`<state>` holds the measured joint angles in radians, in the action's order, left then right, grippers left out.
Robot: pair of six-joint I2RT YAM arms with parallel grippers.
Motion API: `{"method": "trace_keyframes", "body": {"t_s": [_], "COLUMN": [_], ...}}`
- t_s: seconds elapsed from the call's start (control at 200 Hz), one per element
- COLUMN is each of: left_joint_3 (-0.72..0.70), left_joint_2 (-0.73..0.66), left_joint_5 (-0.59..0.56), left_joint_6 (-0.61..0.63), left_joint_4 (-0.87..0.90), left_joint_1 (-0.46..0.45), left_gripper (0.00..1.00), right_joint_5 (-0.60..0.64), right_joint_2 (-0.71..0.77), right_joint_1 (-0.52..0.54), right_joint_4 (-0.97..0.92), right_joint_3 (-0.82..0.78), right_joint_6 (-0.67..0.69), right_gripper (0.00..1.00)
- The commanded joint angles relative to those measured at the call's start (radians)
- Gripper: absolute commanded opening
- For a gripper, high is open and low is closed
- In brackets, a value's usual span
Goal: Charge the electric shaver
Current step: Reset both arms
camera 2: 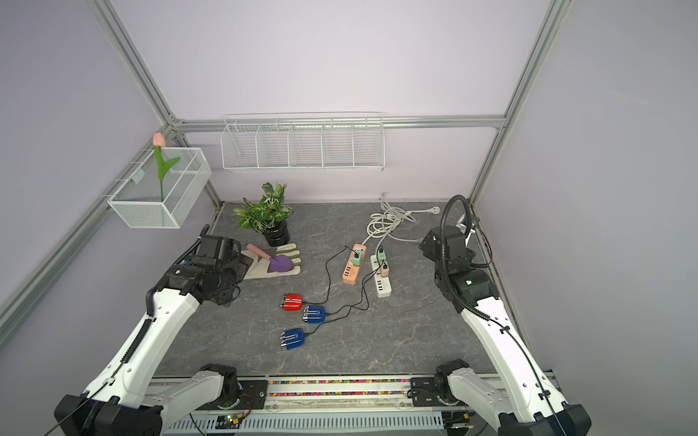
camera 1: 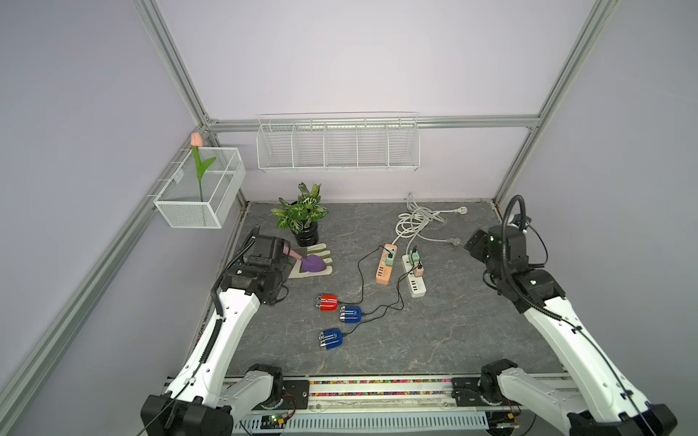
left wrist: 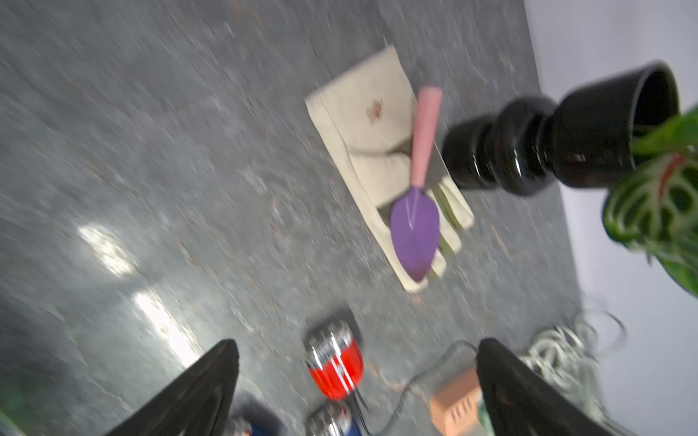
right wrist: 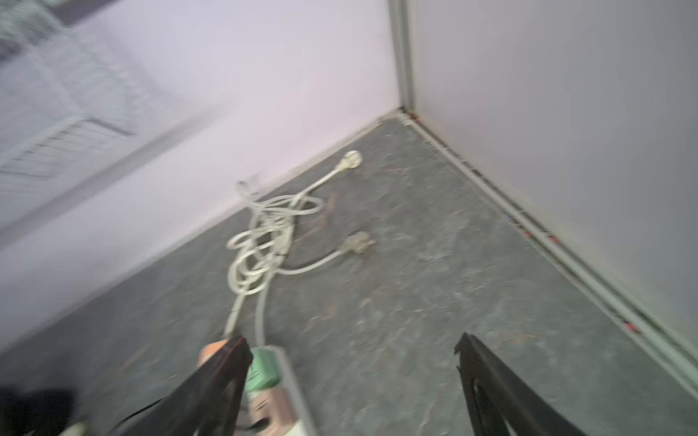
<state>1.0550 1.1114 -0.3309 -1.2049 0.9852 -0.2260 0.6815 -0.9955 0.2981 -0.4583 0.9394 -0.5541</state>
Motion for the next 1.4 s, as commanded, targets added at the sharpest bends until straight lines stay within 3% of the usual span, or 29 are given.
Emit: {"method": "trace_keyframes", "body": {"t_s": [0.0,0.07,0.135,0.205,0.28,0.38,0.635,0.7,0.755,0.82,0.86,0.975,1.065,1.395], "left_joint_3": [-0.092,-0.236,-0.366,-0.477,-0.545,-0.596,-0.526,-0.548,-0.62,-0.722,-0.751,-0.627,-0.642,-0.637], "left_joint_2": [0.004,-0.009,-0.016,0.008,0.069,0.177,0.398,0.37,0.362,0.415,0.454,0.401,0.407,0.399], "left_joint_5": [-0.473,-0.559,-0.5,-0.476,-0.391,-0.36,-0.237,-0.187,-0.136,-0.103,-0.099,-0.088,-0.055,-0.057], "left_joint_6": [0.262,0.472,0.707,0.866,0.916,0.994,1.094,1.097,1.123,1.152,1.173,1.125,1.119,1.118], "left_joint_4": [-0.115,-0.403,-0.705,-0.96,-1.139,-1.36,-1.599,-1.588,-1.717,-1.953,-2.081,-1.752,-1.791,-1.77], "left_joint_1": [0.006,0.014,0.039,0.045,0.072,0.08,0.117,0.119,0.117,0.117,0.117,0.129,0.15,0.151], "left_gripper": [1.0,1.0,1.0,1.0,1.0,0.99,0.99,0.99,0.99,0.99,0.99,0.99,0.99,0.99], "right_joint_5": [0.231,0.217,0.153,0.077,-0.03,-0.086,-0.209,-0.309,-0.366,-0.344,-0.335,-0.317,-0.369,-0.381], "right_joint_2": [0.005,0.032,0.019,-0.044,-0.113,-0.196,-0.458,-0.459,-0.498,-0.58,-0.566,-0.552,-0.539,-0.54], "right_joint_1": [-0.015,-0.02,-0.036,-0.064,-0.087,-0.146,-0.23,-0.232,-0.232,-0.232,-0.23,-0.232,-0.256,-0.263], "right_joint_4": [0.239,0.485,0.644,0.775,0.953,1.08,1.393,1.311,1.424,1.696,1.689,1.568,1.364,1.397], "right_joint_3": [-0.251,-0.425,-0.531,-0.596,-0.65,-0.645,-0.615,-0.583,-0.621,-0.706,-0.724,-0.668,-0.575,-0.59], "right_joint_6": [0.273,0.382,0.43,0.443,0.459,0.487,0.53,0.551,0.578,0.589,0.587,0.57,0.547,0.548], "right_gripper": [0.89,0.89,0.89,0.89,0.89,0.89,0.89,0.89,0.89,0.89,0.89,0.89,0.89,0.89]}}
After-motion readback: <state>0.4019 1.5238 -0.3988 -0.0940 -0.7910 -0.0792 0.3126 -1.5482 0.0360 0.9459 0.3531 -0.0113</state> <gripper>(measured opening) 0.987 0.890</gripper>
